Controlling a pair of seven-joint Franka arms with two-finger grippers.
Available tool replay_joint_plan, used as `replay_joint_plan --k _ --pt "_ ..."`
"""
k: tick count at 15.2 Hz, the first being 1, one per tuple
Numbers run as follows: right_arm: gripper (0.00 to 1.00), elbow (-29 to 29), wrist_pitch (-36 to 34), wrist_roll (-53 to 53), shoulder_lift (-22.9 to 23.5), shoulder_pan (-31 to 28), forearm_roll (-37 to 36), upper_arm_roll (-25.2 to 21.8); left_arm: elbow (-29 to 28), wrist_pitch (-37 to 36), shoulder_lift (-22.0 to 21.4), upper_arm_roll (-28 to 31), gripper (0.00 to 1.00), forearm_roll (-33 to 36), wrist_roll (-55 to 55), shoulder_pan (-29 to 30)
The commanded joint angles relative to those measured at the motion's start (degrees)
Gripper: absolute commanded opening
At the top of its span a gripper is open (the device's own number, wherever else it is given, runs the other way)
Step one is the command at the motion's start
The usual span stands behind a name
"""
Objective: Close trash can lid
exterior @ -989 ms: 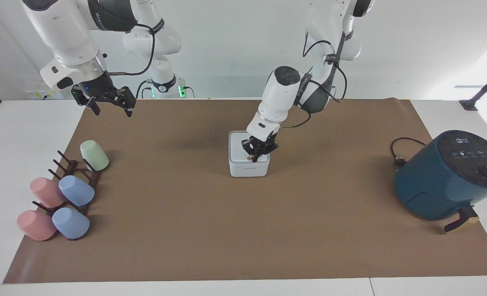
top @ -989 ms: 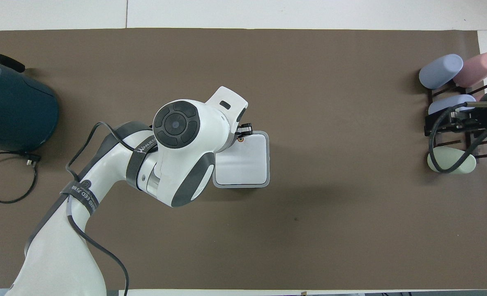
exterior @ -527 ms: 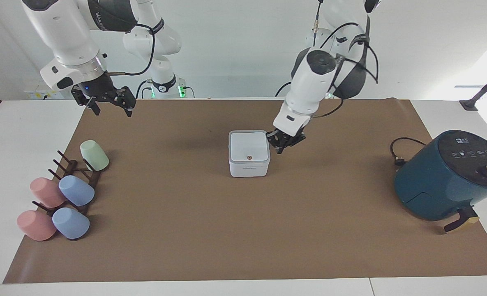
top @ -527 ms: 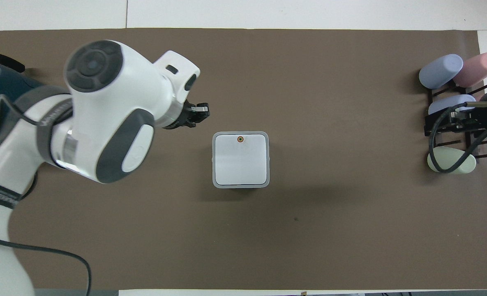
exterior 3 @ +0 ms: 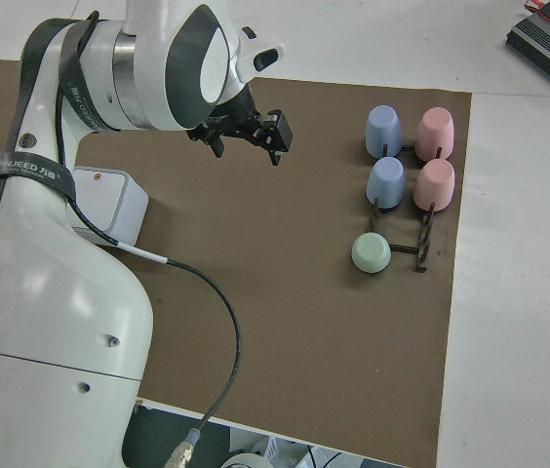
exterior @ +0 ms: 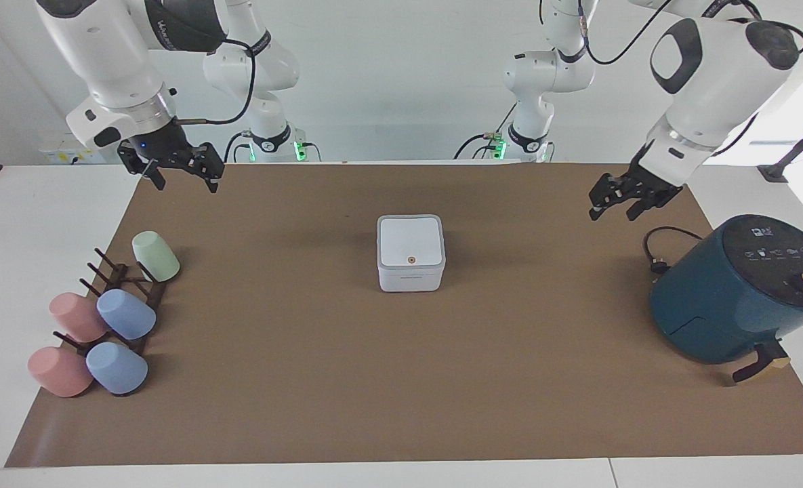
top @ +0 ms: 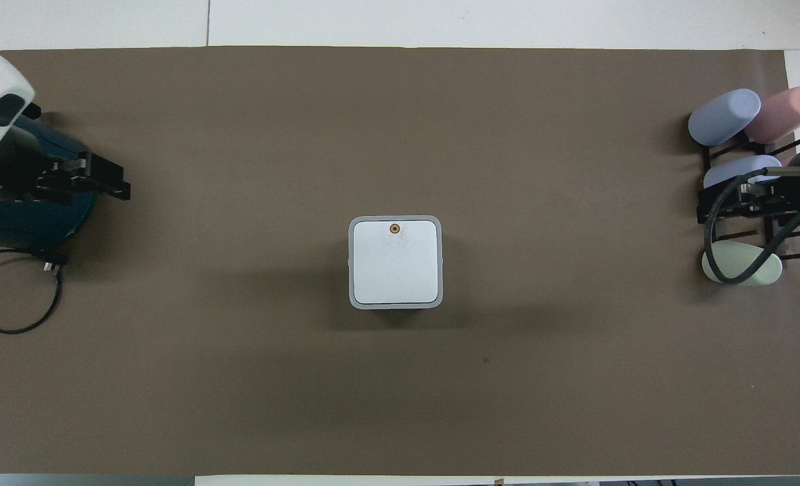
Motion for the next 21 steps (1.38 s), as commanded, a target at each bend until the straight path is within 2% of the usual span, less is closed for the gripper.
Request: replay_joint_plan --k 1,4,7,11,21 --pt "1.00 -0.4 -0.4 -0.6 -0.7 -0.4 0.5 0.0 -0.7 -4.1 -3.5 -1.0 1.00 3.8 1.1 0.5" --pt "1.00 -0.4 -0.4 -0.6 -0.6 -0.4 0.5 0.0 0.4 -9.4 -4.2 -1.3 1.00 5.0 1.1 -0.1" --pt "1.00 -0.4 -0.4 -0.6 -0.7 -0.4 0.5 0.0 4.4 -15.0 -4.2 -1.8 1.00 5.9 1.1 -0.6" --pt "1.00 -0.4 -0.4 -0.6 -0.7 -0.4 0.5 0.0 0.4 -10.6 -6.7 -1.7 1.00 5.9 1.1 -0.8" --pt "1.00 -0.4 -0.4 -0.6 -0.7 -0.4 0.5 0.0 0.4 -9.1 -6.1 -1.5 1.00 5.9 0.5 -0.9"
